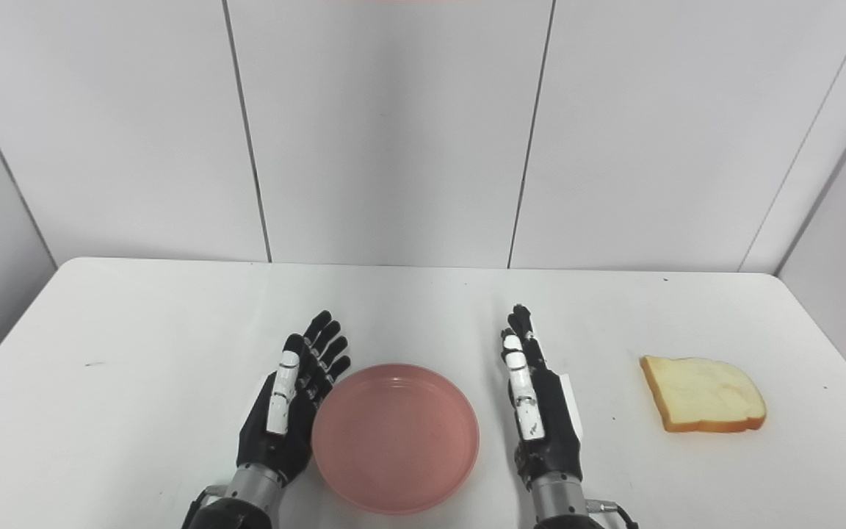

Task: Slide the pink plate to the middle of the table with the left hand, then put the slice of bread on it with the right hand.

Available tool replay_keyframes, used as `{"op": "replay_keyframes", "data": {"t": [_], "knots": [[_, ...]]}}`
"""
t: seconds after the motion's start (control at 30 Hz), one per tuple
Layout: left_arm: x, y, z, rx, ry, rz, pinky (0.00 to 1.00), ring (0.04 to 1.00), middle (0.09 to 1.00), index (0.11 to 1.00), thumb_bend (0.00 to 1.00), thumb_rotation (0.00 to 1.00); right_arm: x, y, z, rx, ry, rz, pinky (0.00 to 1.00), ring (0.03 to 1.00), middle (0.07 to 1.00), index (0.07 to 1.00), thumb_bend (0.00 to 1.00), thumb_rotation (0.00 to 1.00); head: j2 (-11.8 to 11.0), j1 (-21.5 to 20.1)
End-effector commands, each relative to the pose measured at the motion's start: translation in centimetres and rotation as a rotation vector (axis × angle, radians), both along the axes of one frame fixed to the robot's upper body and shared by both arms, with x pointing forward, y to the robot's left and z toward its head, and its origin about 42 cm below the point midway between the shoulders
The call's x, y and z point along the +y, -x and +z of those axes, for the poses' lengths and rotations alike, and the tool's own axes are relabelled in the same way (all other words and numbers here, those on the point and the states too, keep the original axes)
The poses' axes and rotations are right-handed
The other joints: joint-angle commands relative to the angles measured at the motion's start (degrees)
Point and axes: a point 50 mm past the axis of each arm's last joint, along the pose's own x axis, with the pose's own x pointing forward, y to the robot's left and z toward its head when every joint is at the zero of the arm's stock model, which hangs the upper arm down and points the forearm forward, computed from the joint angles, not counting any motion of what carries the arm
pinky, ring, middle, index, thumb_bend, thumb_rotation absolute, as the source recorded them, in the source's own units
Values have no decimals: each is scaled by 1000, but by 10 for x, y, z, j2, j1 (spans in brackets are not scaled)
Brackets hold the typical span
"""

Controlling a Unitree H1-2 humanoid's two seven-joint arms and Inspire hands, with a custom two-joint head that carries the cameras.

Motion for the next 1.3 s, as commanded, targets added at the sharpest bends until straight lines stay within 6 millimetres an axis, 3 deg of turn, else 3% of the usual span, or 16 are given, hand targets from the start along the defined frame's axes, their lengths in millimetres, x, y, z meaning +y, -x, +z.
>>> {"op": "replay_keyframes", "data": {"t": [0.0,0.27,0.3,0.47,0.57,0.7,0.8,0.97,1.1,1.27], "knots": [[-8,0,1,-31,14,-5,941,953,965,910,717,896,1,-5,15,-81,5,5,1000,968,977,972,603,892,-1,-3],[-11,-4,-1,-31,-14,-16,954,951,972,916,731,903,-26,-14,27,-112,1,-28,1000,958,963,957,617,835,1,-23],[-11,-5,-1,-30,-12,-17,955,947,966,913,736,895,-31,-15,31,-121,2,-37,1000,953,956,950,607,769,1,-24],[-11,-7,2,-43,-27,-23,947,941,963,913,730,907,-65,-22,63,-193,36,-81,974,929,937,943,634,693,5,-37],[-11,-8,3,-47,-41,-27,952,940,964,916,736,925,-85,-24,85,-229,89,-91,932,903,916,924,647,592,13,-45],[-7,-9,5,-40,-31,-32,946,946,968,921,743,917,-120,-23,113,-221,241,-88,817,846,863,899,662,477,28,-52],[-5,-8,6,-29,-30,-33,941,945,958,919,731,910,-146,-21,133,-205,332,-74,785,845,866,894,587,339,31,-59],[-2,-9,5,-33,-56,-32,935,942,952,918,718,926,-183,-21,155,-144,564,-51,781,858,874,910,579,340,33,-80],[0,-11,3,-29,-62,-36,930,942,947,913,700,947,-214,-22,168,-83,779,-21,837,867,887,940,654,295,27,-100],[8,-14,3,-31,-62,-38,933,945,945,914,684,960,-231,-29,171,-16,885,-21,832,868,892,941,694,251,14,-175]]}}
